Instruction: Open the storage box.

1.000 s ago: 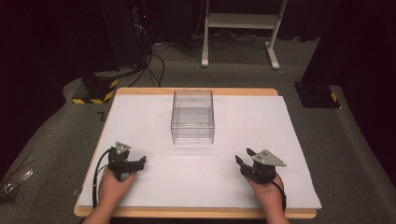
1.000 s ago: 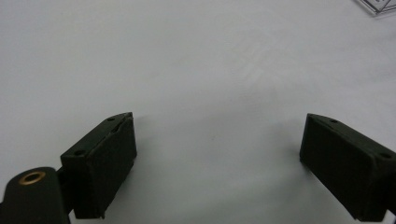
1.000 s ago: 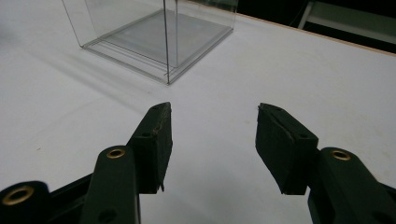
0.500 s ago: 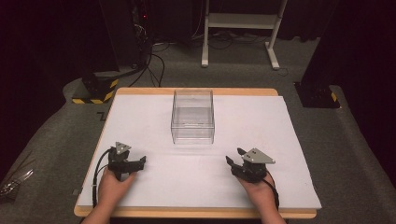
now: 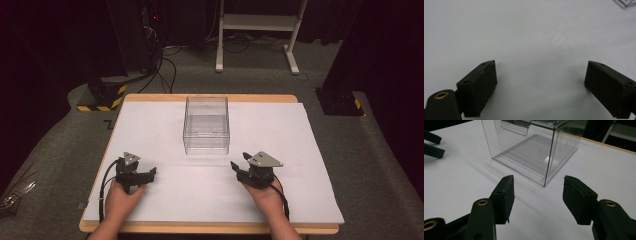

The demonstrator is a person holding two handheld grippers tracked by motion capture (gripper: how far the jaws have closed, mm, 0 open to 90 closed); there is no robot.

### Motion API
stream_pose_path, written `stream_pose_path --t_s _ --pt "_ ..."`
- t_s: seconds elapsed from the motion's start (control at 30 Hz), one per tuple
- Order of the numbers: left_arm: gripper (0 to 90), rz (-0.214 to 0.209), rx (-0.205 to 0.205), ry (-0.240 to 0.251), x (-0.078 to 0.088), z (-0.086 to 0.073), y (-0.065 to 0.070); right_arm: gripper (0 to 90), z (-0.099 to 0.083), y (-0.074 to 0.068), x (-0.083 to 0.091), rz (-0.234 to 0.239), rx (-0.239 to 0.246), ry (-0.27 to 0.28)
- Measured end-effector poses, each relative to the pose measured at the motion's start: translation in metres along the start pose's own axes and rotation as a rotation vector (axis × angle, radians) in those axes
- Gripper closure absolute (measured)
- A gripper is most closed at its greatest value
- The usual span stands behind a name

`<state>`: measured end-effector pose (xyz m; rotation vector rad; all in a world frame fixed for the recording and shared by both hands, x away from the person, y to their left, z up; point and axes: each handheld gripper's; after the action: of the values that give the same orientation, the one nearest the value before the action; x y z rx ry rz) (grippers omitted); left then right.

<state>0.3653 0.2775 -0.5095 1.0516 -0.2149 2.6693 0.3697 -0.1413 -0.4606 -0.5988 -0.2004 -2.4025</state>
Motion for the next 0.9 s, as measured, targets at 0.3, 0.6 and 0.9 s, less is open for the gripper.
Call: stream_pose_path --t_s 0.3,0.6,0.9 --pt "11.3 0.000 0.000 0.000 0.000 0.000 0.000 43.2 0.008 -0.003 -0.011 0.017 0.001 0.007" --pt "11.3 0.000 0.000 0.000 0.000 0.000 0.000 48.1 0.015 -0.009 -0.021 0.035 0.024 0.011" --pt "11.3 0.000 0.000 0.000 0.000 0.000 0.000 49.1 0.024 -0.014 -0.035 0.062 0.026 0.010"
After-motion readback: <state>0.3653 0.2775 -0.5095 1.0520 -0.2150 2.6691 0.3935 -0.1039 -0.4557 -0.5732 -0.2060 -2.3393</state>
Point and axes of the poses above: each handheld gripper's, and its own axes: x roughly backward along the jaws, z roughly out of its top, y roughly to its right, and after that the axes turned 2 degrees about -x, right-handed
